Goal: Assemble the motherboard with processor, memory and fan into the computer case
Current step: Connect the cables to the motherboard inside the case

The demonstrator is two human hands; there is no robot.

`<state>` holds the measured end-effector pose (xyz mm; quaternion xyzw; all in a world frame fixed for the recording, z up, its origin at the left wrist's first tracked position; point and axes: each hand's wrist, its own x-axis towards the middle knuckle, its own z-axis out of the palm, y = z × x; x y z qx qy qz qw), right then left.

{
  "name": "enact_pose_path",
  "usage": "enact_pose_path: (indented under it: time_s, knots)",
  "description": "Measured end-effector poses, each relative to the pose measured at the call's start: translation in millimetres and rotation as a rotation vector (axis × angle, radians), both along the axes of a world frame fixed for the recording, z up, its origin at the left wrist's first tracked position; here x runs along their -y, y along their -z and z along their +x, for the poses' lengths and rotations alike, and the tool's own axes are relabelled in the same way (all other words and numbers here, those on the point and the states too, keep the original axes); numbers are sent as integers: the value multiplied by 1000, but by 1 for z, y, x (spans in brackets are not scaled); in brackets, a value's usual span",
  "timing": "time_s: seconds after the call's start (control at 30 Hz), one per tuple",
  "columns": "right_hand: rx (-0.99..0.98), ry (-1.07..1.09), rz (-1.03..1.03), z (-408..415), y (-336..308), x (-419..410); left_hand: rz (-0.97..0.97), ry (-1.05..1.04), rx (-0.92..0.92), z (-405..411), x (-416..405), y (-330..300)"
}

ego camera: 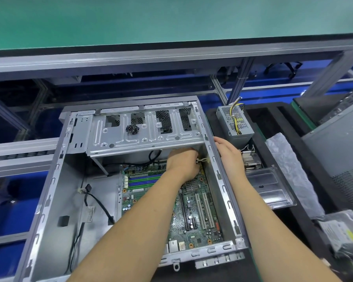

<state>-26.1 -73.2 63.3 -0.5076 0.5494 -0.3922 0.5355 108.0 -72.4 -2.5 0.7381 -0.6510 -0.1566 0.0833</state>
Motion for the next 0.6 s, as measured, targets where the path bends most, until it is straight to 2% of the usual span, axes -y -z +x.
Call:
enact_pose_path:
  time_s: [0.17,0.6]
  knots:
    - [-1,-1,5,-1,0,-1,87,-6,-60,1,-1,-1]
    - [-12,2,16,0,0,0,54,30,-41,0,-3,-5]
